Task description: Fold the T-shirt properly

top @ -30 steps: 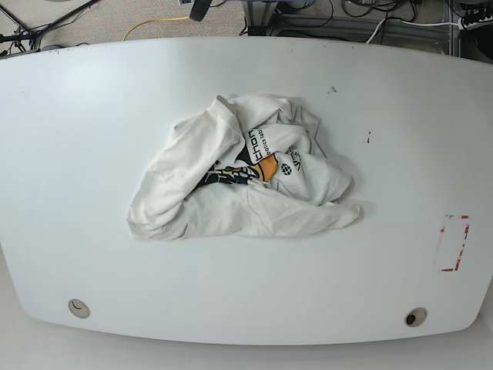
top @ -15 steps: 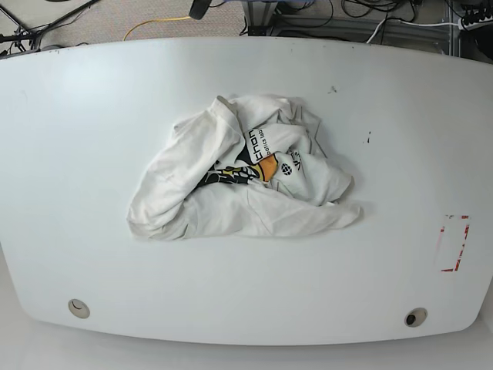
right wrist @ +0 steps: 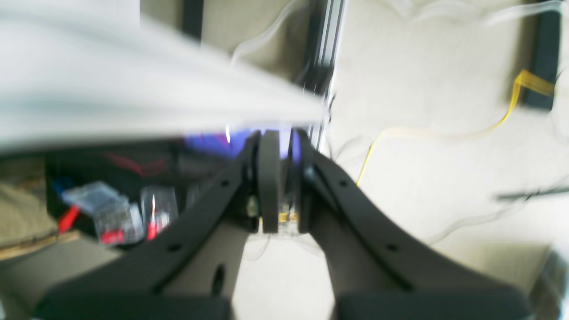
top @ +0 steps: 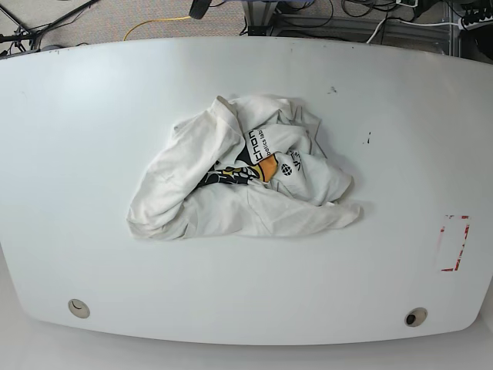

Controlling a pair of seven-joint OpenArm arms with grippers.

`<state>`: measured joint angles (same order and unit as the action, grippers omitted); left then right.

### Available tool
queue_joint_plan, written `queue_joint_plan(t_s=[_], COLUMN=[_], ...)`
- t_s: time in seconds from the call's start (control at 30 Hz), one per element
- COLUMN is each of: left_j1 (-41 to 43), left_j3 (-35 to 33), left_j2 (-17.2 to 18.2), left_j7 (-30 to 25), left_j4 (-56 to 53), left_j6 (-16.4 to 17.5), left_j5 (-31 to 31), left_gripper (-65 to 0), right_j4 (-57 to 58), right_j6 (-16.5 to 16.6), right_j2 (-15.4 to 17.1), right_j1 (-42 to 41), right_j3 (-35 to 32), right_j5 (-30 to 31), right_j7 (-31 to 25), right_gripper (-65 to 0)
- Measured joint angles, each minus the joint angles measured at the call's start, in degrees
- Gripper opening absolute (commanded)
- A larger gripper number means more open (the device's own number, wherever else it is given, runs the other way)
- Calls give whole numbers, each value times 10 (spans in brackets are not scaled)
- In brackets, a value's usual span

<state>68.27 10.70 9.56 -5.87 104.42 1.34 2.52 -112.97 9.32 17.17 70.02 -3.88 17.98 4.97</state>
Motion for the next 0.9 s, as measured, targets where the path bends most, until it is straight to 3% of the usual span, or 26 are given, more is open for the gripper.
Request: queue_joint_plan(t_s=[0.27,0.53,0.7,0.9], left_j1=[-7,-101,-178,-273], left_j3=[1,-16,-38,-72], left_j2=[-23,-23,-21,-25], left_j7=[2,2,76,150], left_j4=[64,74,74,73], left_j6=[0,0,2,92], left_j5=[0,1,1,0], left_gripper=[0,0,0,0], right_j4=[-31,-31,-29,-28], right_j6=[-1,0,1,-2], right_j2=[-2,-5,-7,-50], right_j1=[-17,-101,-144,-184], right_j3=[12,6,-3,6], right_j5=[2,3,3,1], right_j7=[5,0,2,6], right_gripper=[-601,-601,-601,-601])
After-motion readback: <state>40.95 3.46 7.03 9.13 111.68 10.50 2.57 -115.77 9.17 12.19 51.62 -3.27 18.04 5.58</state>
